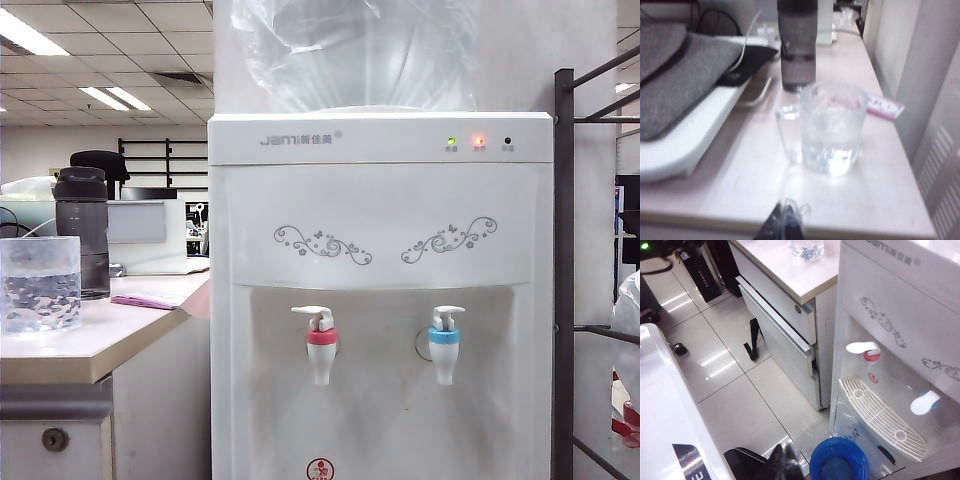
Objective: Pick up the plastic mug from the left desk, go to the hot water outlet of the water dispenser, press the vertical switch to get some water, then put the mug back on the desk.
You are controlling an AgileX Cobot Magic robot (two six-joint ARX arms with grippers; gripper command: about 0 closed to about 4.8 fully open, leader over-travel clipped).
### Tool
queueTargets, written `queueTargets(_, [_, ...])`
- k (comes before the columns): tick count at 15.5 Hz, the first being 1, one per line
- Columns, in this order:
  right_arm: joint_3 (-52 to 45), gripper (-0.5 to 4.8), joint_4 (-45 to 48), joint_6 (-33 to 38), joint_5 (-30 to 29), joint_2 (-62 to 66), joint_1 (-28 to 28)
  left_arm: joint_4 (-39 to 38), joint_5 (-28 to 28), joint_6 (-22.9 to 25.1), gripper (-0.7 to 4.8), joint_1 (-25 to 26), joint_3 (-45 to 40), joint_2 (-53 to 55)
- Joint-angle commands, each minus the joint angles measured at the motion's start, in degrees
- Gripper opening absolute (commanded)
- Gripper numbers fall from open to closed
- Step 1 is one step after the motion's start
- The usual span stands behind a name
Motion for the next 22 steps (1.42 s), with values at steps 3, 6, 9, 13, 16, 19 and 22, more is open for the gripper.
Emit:
queueTargets(3, [0.1,-0.05,0.6,0.0,0.0,0.0,0.0,-17.4,-2.1,0.3,-0.05,0.0,0.0,-20.7])
queueTargets(6, [0.1,-0.05,0.7,-0.2,1.1,-0.1,-1.0,-15.0,-2.0,0.3,-0.05,0.0,0.1,-21.6])
queueTargets(9, [-0.9,-0.05,2.7,-4.6,-1.3,-4.8,-15.0,-15.0,-2.3,0.3,-0.05,0.0,0.1,-21.6])
queueTargets(13, [-11.0,-0.05,18.4,-18.4,6.0,-19.4,-38.4,-15.0,-0.7,0.3,-0.05,0.0,0.1,-21.6])
queueTargets(16, [-32.9,-0.05,24.3,-8.2,3.6,-36.3,-49.2,-15.1,-0.8,0.3,-0.05,0.0,0.1,-21.6])
queueTargets(19, [-44.0,-0.05,38.4,-5.5,-1.4,-36.2,-51.5,-15.3,-0.8,0.3,-0.05,0.0,0.1,-21.6])
queueTargets(22, [-44.1,-0.05,36.8,-5.3,-0.3,-36.2,-52.1,-15.3,-0.8,0.3,-0.05,0.0,0.1,-21.6])
